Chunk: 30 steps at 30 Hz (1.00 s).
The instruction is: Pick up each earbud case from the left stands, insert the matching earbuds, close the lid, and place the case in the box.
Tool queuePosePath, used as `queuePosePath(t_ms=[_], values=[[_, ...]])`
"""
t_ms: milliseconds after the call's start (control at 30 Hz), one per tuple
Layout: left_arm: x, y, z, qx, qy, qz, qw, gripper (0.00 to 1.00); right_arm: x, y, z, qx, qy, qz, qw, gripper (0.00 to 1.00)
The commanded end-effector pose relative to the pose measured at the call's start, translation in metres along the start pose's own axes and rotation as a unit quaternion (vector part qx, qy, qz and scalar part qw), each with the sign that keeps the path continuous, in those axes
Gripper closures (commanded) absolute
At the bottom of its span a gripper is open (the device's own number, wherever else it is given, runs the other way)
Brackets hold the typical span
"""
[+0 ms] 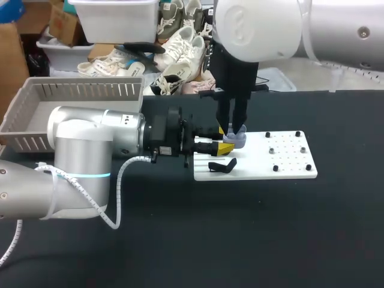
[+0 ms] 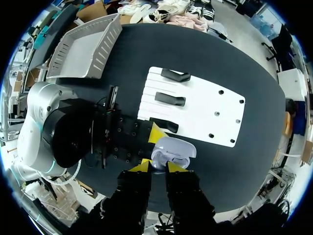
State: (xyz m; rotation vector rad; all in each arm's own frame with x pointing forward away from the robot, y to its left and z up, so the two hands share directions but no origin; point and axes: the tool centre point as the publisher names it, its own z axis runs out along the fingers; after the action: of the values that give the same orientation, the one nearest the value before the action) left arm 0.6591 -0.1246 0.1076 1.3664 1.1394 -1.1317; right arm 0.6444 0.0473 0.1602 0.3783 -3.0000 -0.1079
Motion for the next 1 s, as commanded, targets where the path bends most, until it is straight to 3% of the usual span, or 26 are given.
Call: queuePosePath(t_ms=[33, 500, 533, 600, 633, 1000], values=[[0.0, 0.0, 0.0, 0.0, -0.001, 0.001, 1.0, 1.0, -0.002, -0.001, 0.003, 0.003, 0.004, 0.0, 1.0, 1.0], [0.0, 0.0, 0.0, 0.0, -0.001, 0.001, 1.0, 1.0, -0.004, -0.002, 0.01, 0.017, 0.012, -0.001, 1.0, 1.0], [0.0, 0.0, 0.0, 0.0, -0.001, 0.001, 1.0, 1.0, -0.004, -0.002, 0.01, 0.019, 0.011, 0.0, 1.0, 0.95], [0.0, 0.0, 0.0, 0.0, -0.001, 0.001, 1.0, 1.0, -0.004, -0.003, 0.009, 0.02, 0.01, 0.0, 1.0, 0.72], [0.0, 0.0, 0.0, 0.0, -0.001, 0.001, 1.0, 1.0, -0.004, -0.003, 0.008, 0.02, 0.01, 0.0, 1.0, 0.65], [0.0, 0.0, 0.0, 0.0, -0.001, 0.001, 1.0, 1.0, 0.011, -0.011, -0.019, -0.007, -0.013, 0.002, 1.0, 0.47]])
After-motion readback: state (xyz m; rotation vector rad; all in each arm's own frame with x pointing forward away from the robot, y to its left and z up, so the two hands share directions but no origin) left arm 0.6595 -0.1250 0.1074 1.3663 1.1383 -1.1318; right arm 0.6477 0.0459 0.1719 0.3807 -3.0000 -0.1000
